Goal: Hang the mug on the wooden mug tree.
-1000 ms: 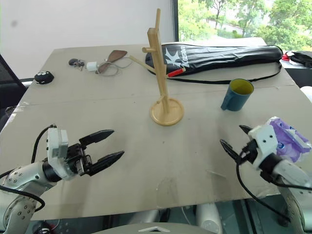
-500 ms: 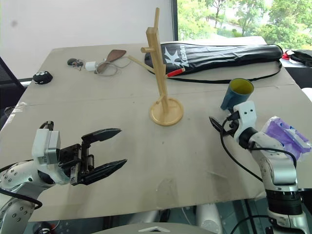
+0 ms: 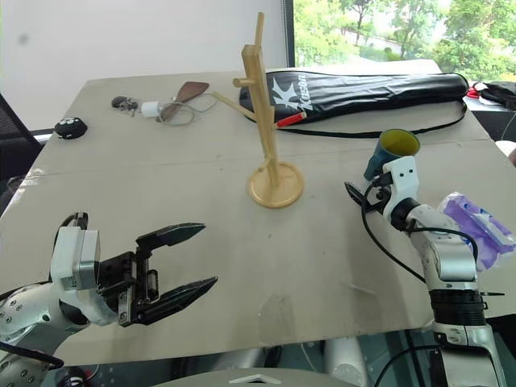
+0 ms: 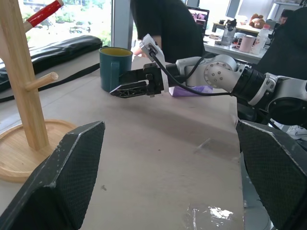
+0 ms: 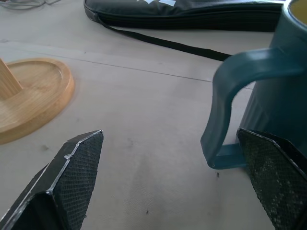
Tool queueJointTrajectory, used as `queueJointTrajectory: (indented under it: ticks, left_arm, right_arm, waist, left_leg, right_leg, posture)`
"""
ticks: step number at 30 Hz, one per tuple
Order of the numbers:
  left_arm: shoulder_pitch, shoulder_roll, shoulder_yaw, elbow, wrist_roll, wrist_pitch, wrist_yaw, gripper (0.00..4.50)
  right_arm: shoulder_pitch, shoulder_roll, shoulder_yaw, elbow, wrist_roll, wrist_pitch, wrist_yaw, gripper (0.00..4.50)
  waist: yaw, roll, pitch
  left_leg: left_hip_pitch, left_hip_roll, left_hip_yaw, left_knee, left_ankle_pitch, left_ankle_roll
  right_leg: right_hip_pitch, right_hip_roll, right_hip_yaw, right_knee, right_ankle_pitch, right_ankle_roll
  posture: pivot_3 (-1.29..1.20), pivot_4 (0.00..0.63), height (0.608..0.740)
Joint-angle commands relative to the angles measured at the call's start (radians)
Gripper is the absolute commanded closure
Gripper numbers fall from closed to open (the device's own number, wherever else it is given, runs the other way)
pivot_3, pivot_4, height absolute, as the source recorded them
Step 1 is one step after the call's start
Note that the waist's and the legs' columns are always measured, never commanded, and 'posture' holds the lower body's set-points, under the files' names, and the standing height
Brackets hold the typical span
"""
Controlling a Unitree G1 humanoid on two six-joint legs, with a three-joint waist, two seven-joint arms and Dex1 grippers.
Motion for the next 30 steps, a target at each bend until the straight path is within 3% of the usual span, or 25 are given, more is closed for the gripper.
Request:
queueJointTrajectory:
  ticks: [1,8,11,14,15,18,24,27,30]
  left_arm:
    - [0.009,0.007,0.026,-0.044,-0.018,-0.013,0.014,0.04]
    - [-0.031,0.04,0.022,-0.093,-0.063,0.029,0.109,0.04]
    - [-0.068,0.053,0.012,-0.098,-0.074,0.046,0.151,0.0]
    - [-0.078,0.056,0.011,-0.084,-0.075,0.049,0.152,0.0]
    - [-0.073,0.053,0.013,-0.076,-0.071,0.045,0.142,0.0]
    - [-0.046,0.04,0.023,-0.043,-0.051,0.022,0.096,0.0]
    - [0.02,0.028,0.051,0.026,-0.091,0.022,0.01,0.0]
    - [0.032,-0.089,0.046,0.08,-0.013,-0.101,0.004,0.0]
    - [0.036,-0.171,0.052,0.114,0.01,-0.185,-0.031,0.0]
  right_arm:
    - [-0.029,0.007,0.003,0.014,-0.008,-0.044,0.017,0.0]
    - [-0.07,0.015,0.009,0.126,-0.035,-0.131,0.039,0.0]
    - [-0.08,0.019,0.009,0.153,-0.043,-0.153,0.043,1.11]
    - [-0.083,0.021,0.01,0.172,-0.047,-0.17,0.047,2.74]
    - [-0.083,0.021,0.009,0.176,-0.048,-0.175,0.048,2.94]
    - [-0.08,0.02,0.009,0.181,-0.052,-0.182,0.049,4.45]
    - [-0.061,-0.019,0.013,0.13,-0.062,-0.2,0.095,4.45]
    - [-0.108,-0.111,0.035,-0.105,0.064,-0.042,0.232,4.45]
    - [-0.206,-0.16,0.068,-0.221,0.128,0.111,0.259,4.45]
  waist:
    - [0.0,0.0,0.0]
    - [0.002,0.0,0.0]
    - [0.001,0.0,0.0]
    - [0.0,0.0,0.0]
    - [-0.001,0.0,0.0]
    - [-0.005,0.0,0.0]
    - [-0.006,0.001,0.0]
    - [-0.004,0.005,0.003]
    - [-0.018,0.007,0.005]
  left_leg:
    - [0.0,0.0,0.0,0.0,0.0,0.0]
    - [0.0,0.0,0.0,0.0,0.0,0.0]
    - [0.0,0.0,0.0,0.0,0.0,0.0]
    - [0.0,0.0,0.0,0.0,0.0,0.0]
    - [0.0,0.0,0.001,0.0,0.0,0.0]
    - [0.0,0.0,0.002,0.0,0.0,0.0]
    - [0.0,0.0,0.002,0.0,0.0,0.0]
    - [0.0,0.0,0.002,0.0,0.0,0.0]
    - [-0.001,0.001,0.004,0.0,0.0,0.0]
  right_leg:
    - [0.0,0.0,0.0,0.0,0.0,0.0]
    - [0.0,0.0,0.0,0.0,0.0,0.0]
    - [0.0,0.0,0.0,0.0,0.0,0.0]
    - [0.0,0.0,0.0,0.0,0.0,0.0]
    - [0.0,0.001,0.0,0.0,0.0,0.0]
    - [0.0,0.001,0.001,0.0,0.0,0.0]
    - [-0.001,0.001,0.001,0.0,0.0,0.0]
    - [-0.001,0.001,0.001,0.0,0.0,0.0]
    - [-0.001,0.0,0.004,-0.002,0.0,0.0]
  posture:
    - [0.0,0.15,0.74]
    - [0.0,0.15,0.74]
    - [0.0,0.15,0.74]
    - [0.0,0.15,0.74]
    - [0.0,0.15,0.74]
    - [0.0,0.15,0.74]
    - [0.0,0.15,0.74]
    - [0.0,0.15,0.74]
    - [0.0,0.15,0.74]
